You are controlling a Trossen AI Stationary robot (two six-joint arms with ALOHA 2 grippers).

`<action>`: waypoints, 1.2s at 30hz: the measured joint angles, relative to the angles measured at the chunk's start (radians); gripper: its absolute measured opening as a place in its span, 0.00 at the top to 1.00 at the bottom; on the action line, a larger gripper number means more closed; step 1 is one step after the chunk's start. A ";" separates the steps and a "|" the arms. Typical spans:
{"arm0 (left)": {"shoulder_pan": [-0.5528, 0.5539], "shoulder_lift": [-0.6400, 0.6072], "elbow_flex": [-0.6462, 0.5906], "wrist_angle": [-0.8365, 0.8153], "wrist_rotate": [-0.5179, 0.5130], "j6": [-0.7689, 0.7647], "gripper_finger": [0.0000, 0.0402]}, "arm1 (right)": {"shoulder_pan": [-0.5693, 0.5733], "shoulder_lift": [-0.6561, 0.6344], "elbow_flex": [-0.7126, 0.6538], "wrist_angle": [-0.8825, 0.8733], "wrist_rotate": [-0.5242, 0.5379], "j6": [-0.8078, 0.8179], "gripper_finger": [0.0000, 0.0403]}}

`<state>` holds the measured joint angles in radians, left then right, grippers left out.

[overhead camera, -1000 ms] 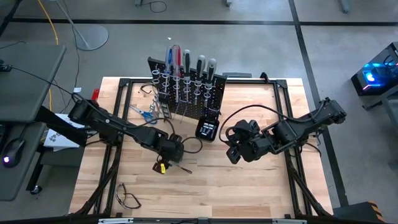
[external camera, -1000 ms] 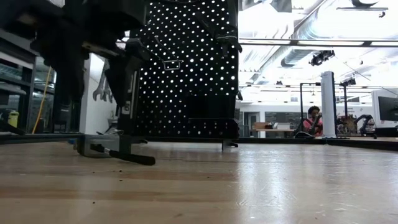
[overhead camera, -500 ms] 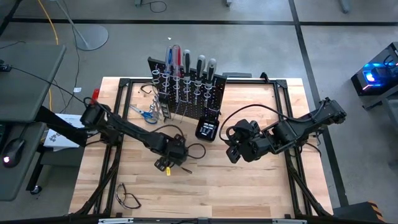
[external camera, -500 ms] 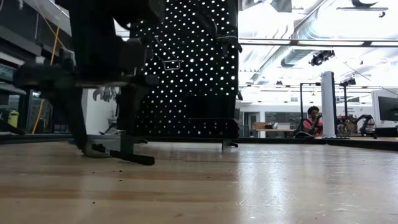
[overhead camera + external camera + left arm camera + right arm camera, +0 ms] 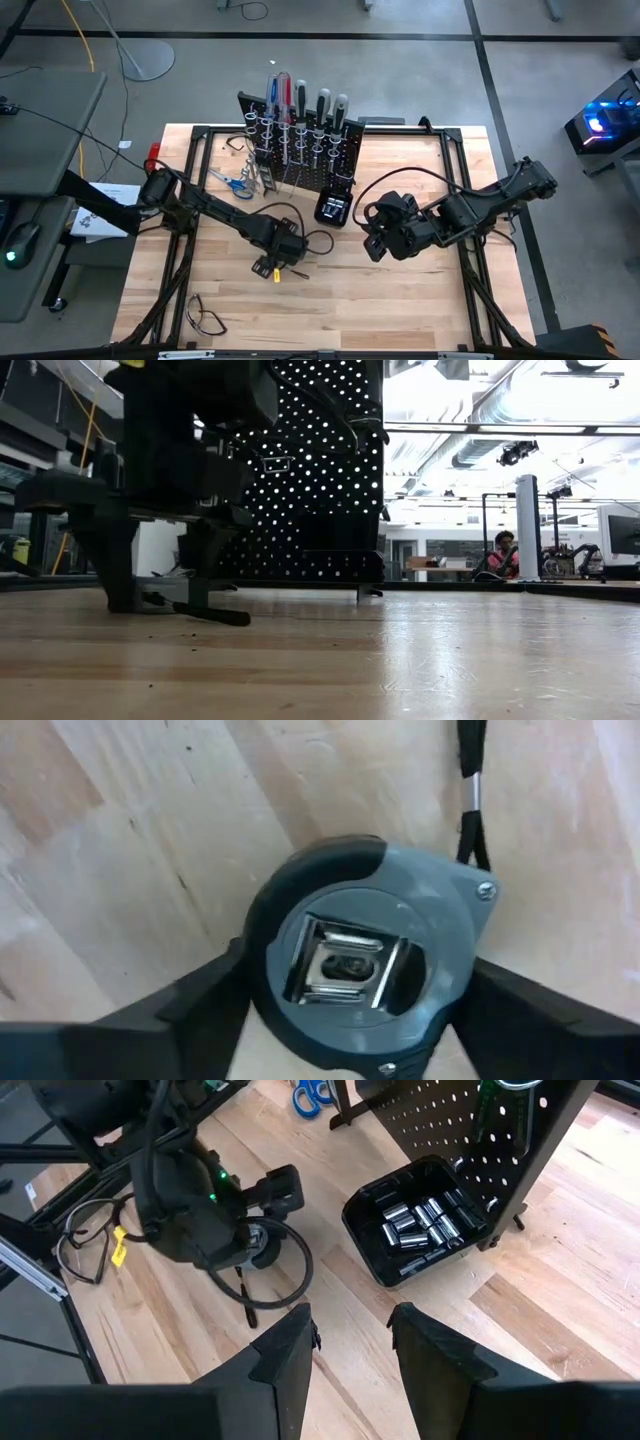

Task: Hang tools onto peg board
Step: Hang the gray tape measure on the pegboard

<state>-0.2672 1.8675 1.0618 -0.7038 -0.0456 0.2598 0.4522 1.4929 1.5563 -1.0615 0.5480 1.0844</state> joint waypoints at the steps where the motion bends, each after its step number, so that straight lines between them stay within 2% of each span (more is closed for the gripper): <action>1: 0.000 -0.005 0.000 -0.004 -0.001 -0.018 0.30 | 0.000 0.000 0.000 0.000 0.000 0.000 0.67; 3: -0.003 -0.007 0.009 -0.021 0.001 -0.053 0.40 | 0.000 0.000 0.000 -0.001 0.000 -0.001 0.67; 12: -0.009 -0.083 0.029 -0.052 0.069 -0.301 0.41 | 0.000 0.000 0.000 -0.013 0.002 -0.010 0.67; 18: -0.034 -0.177 0.030 -0.065 0.061 -0.422 0.41 | 0.000 0.000 0.000 -0.015 0.006 -0.019 0.67; 22: -0.073 -0.286 0.028 -0.085 0.027 -0.584 0.41 | 0.000 0.000 0.000 -0.022 0.005 -0.027 0.67; 25: -0.134 -0.395 0.015 -0.083 -0.095 -0.772 0.41 | 0.000 0.000 0.000 -0.022 0.000 -0.047 0.67; 30: -0.321 -0.534 -0.025 -0.155 -0.439 -1.215 0.41 | 0.000 0.000 0.000 -0.024 0.000 -0.057 0.67; 33: -0.431 -0.560 -0.047 -0.232 -0.650 -1.493 0.42 | 0.000 0.000 0.000 -0.027 0.002 -0.064 0.67; 36: -0.463 -0.545 -0.058 -0.342 -0.785 -1.709 0.42 | 0.000 0.000 0.000 -0.027 0.003 -0.064 0.67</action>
<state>-0.7303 1.3228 1.0039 -1.0455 -0.8304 -1.4492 0.4519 1.4933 1.5562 -1.0885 0.5507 1.0203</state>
